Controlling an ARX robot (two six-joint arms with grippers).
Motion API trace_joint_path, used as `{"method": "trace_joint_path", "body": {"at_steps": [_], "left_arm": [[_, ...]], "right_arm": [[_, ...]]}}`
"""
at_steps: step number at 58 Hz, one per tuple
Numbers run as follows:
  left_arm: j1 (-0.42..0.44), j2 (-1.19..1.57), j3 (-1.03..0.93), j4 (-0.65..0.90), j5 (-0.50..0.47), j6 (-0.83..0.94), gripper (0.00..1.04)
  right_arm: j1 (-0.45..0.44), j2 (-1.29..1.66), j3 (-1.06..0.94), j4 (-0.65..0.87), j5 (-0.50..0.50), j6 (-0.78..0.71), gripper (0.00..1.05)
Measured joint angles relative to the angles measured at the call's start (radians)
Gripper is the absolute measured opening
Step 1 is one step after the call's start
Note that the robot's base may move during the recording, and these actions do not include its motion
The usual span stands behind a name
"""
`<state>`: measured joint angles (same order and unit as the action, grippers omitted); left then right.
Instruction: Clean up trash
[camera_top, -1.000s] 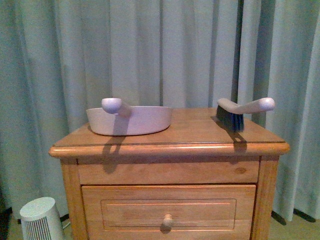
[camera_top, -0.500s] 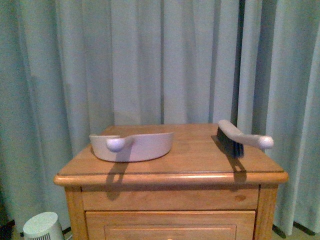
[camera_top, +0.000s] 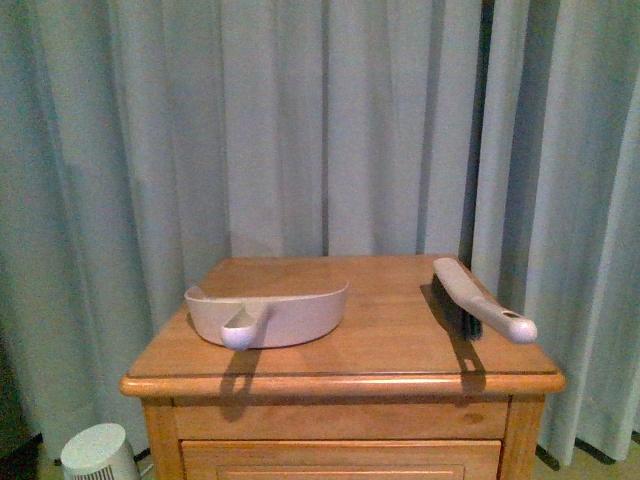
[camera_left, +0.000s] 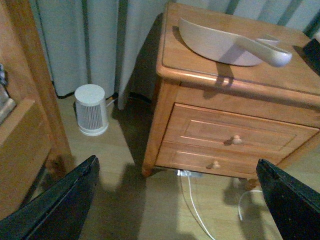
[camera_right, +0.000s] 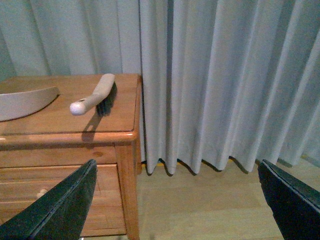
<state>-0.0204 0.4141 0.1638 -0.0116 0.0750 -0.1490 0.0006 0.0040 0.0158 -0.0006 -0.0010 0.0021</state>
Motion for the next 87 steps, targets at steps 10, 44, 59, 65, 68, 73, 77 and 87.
{"method": "trace_joint_path", "body": {"at_steps": [10,44,59,65,68,73,77,87], "left_arm": [[-0.144,0.428,0.336,0.013,-0.055,0.143,0.97],[-0.328,1.336,1.455,-0.557,-0.254,0.223,0.97],[-0.391,1.460,1.546,-0.611,-0.269,0.087,0.97],[-0.408,1.471,1.546,-0.607,-0.267,0.064,0.97],[-0.412,1.478,1.546,-0.602,-0.269,0.057,0.97],[-0.413,1.496,1.546,-0.594,-0.269,0.049,0.97],[-0.411,1.514,1.546,-0.589,-0.270,0.041,0.97],[-0.404,1.551,1.546,-0.573,-0.270,0.026,0.97]], "right_arm": [[0.000,0.000,0.000,0.000,0.000,0.000,0.97],[0.000,0.000,0.000,0.000,0.000,0.000,0.97],[0.000,0.000,0.000,0.000,0.000,0.000,0.97],[0.000,0.000,0.000,0.000,0.000,0.000,0.97],[0.000,0.000,0.000,0.000,0.000,0.000,0.97],[0.000,0.000,0.000,0.000,0.000,0.000,0.97],[0.000,0.000,0.000,0.000,0.000,0.000,0.97],[0.000,0.000,0.000,0.000,0.000,0.000,0.97]]}}
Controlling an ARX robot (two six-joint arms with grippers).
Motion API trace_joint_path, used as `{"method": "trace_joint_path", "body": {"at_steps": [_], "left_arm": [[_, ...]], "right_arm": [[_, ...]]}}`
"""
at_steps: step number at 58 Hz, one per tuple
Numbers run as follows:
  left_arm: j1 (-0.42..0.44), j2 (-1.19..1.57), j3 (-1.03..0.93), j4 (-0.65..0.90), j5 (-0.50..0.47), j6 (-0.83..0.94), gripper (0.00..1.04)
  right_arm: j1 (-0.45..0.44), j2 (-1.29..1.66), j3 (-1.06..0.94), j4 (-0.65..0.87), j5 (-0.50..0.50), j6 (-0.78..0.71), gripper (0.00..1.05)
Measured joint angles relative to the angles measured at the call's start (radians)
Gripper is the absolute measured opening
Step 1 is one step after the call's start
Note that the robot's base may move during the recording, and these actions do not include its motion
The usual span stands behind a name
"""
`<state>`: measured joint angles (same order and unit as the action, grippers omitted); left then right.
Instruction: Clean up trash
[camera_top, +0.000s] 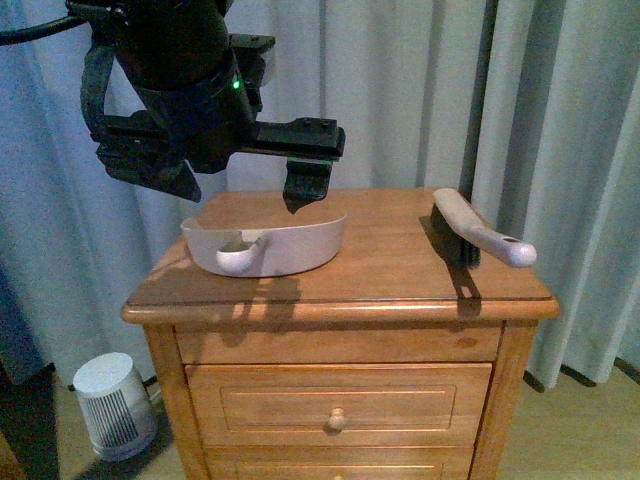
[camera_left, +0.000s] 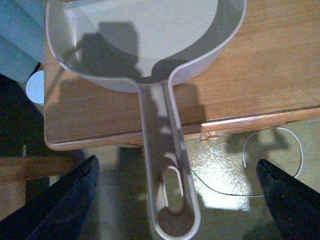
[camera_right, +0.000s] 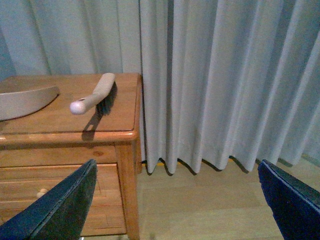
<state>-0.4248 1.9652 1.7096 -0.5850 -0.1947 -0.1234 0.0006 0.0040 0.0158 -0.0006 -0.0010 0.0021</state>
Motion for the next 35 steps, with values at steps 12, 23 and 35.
{"method": "trace_joint_path", "body": {"at_steps": [12,23,35], "left_arm": [[0.014,0.052,0.002,0.016,0.004,-0.010,0.97],[0.027,0.079,0.005,0.027,0.012,-0.034,0.97],[0.032,0.119,0.027,0.034,0.018,-0.040,0.97]], "right_arm": [[0.000,0.000,0.000,0.000,0.000,0.000,0.97],[0.000,0.000,0.000,0.000,0.000,0.000,0.97],[0.000,0.000,0.000,0.000,0.000,0.000,0.97]]}}
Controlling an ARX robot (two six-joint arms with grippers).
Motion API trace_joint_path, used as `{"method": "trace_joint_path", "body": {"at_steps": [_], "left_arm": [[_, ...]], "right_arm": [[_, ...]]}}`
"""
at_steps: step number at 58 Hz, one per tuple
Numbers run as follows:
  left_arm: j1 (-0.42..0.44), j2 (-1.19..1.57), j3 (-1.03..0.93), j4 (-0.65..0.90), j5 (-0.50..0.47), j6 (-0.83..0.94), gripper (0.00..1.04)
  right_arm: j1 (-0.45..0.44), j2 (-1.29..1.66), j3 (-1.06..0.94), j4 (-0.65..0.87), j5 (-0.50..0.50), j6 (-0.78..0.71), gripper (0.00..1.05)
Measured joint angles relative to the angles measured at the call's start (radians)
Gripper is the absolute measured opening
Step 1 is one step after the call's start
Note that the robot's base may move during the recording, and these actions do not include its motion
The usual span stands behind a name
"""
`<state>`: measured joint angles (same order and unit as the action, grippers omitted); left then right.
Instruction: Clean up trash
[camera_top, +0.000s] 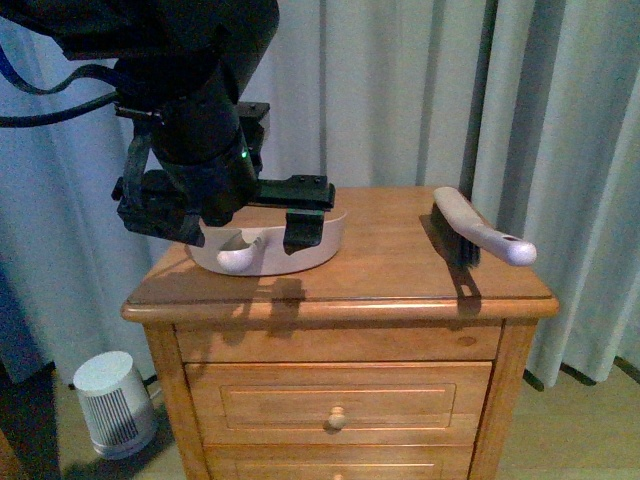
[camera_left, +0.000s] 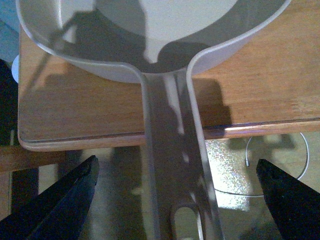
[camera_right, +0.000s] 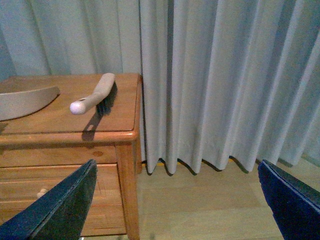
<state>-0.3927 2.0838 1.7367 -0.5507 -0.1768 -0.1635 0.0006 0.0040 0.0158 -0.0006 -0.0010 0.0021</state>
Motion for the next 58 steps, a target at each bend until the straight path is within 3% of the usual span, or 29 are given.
{"method": "trace_joint_path", "body": {"at_steps": [58], "left_arm": [[0.016,0.068,0.008,0.041,-0.011,0.032,0.97]], "right_arm": [[0.000,0.000,0.000,0.000,0.000,0.000,0.97]]}}
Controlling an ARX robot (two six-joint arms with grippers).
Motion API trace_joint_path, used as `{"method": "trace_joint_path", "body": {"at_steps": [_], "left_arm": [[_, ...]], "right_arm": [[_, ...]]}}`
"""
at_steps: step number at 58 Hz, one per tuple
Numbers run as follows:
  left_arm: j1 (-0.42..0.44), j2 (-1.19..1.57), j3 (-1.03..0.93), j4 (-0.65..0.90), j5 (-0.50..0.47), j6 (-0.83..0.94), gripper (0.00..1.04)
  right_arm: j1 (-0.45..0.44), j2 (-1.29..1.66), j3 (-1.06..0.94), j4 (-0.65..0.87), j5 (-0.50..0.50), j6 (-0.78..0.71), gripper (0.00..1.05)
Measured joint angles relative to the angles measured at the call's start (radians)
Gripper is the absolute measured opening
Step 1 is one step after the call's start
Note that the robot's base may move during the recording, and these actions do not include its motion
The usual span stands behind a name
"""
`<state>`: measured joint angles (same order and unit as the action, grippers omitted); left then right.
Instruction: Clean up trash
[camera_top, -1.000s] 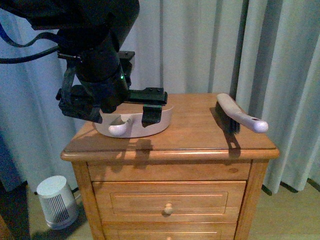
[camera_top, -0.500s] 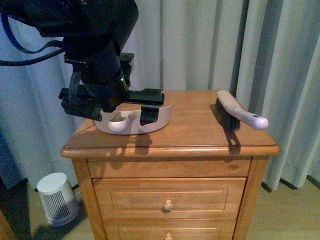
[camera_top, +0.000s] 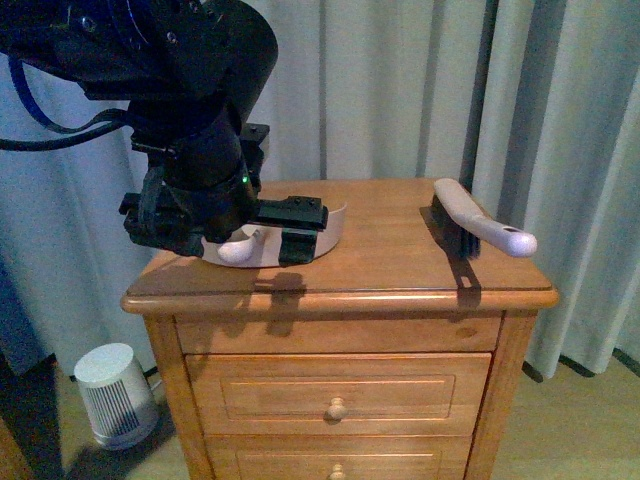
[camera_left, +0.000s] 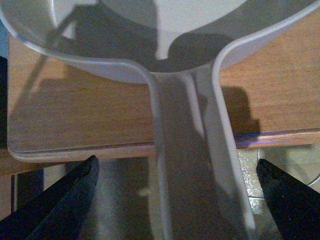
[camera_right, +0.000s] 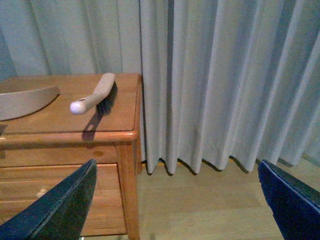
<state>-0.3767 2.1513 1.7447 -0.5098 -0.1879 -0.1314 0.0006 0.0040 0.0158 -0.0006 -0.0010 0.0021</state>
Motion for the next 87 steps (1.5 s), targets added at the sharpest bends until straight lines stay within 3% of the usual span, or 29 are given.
{"method": "trace_joint_path", "body": {"at_steps": [3,15,25,43,47,59,71,87], "left_arm": [[0.000,0.000,0.000,0.000,-0.003,0.004,0.94],[0.002,0.000,0.000,0.001,-0.005,0.008,0.53],[0.003,-0.003,-0.010,0.020,-0.008,0.015,0.28],[0.009,-0.045,-0.072,0.072,-0.003,0.027,0.27],[0.014,-0.095,-0.138,0.181,-0.006,0.059,0.27],[0.044,-0.394,-0.389,0.544,0.112,0.119,0.27],[0.096,-0.693,-0.620,0.719,0.200,0.194,0.27],[0.165,-1.054,-0.887,0.740,0.270,0.244,0.27]], "right_arm": [[0.000,0.000,0.000,0.000,0.000,0.000,0.97],[0.000,0.000,0.000,0.000,0.000,0.000,0.97],[0.000,0.000,0.000,0.000,0.000,0.000,0.97],[0.000,0.000,0.000,0.000,0.000,0.000,0.97],[0.000,0.000,0.000,0.000,0.000,0.000,0.97],[0.000,0.000,0.000,0.000,0.000,0.000,0.97],[0.000,0.000,0.000,0.000,0.000,0.000,0.97],[0.000,0.000,0.000,0.000,0.000,0.000,0.97]]}}
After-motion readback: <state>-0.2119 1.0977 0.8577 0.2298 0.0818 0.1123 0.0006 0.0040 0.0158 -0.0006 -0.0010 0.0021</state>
